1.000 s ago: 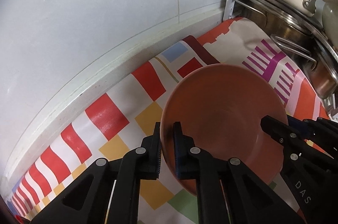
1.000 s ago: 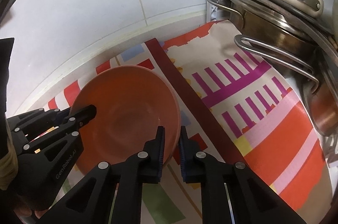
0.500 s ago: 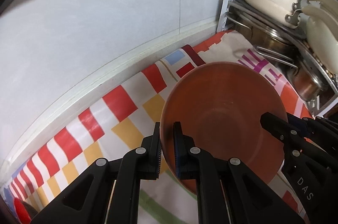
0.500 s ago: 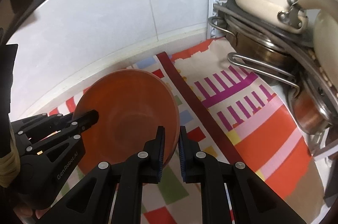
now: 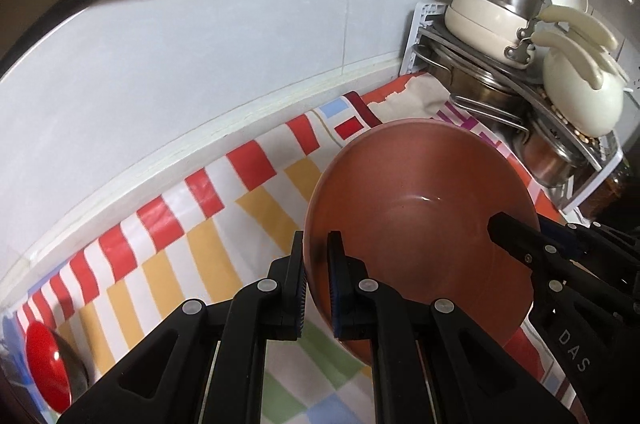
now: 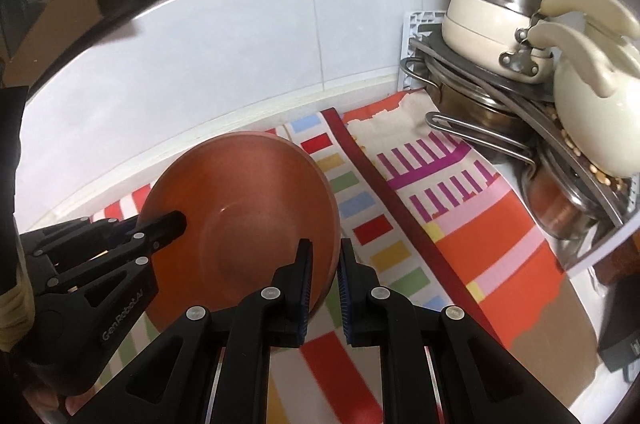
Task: Organize plates and bowls
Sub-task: 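Lift the pink bowl with both grippers and carry it over the white bowl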
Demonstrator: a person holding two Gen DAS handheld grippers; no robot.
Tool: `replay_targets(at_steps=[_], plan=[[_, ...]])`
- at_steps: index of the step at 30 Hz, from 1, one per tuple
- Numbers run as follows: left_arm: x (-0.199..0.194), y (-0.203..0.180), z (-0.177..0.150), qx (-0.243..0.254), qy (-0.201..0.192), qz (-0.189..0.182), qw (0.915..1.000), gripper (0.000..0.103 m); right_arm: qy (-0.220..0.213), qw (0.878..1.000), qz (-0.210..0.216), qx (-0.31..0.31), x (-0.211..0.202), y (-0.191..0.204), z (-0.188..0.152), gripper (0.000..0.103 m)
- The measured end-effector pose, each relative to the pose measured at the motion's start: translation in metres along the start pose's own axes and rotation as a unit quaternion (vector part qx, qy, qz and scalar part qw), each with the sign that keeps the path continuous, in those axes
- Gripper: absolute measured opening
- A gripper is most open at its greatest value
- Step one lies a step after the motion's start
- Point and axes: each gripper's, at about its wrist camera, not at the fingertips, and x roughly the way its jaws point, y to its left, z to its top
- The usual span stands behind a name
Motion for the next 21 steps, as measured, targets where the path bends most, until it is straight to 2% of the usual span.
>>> replay_targets(at_steps=[7,21], plan=[[-0.032,0.011,-0.027,-0.015,-0.009,-0.001,0.9998,0.011,-0.01,1.0,0.005,-0.008,-0.028,0.02,-0.017,0.014],[-0.083,0.036,-0.076,-0.014,-0.016,-0.004,0.9998,0.011,-0.013,1.0,0.005,-0.009,-0.075,0.059,-0.065,0.014]])
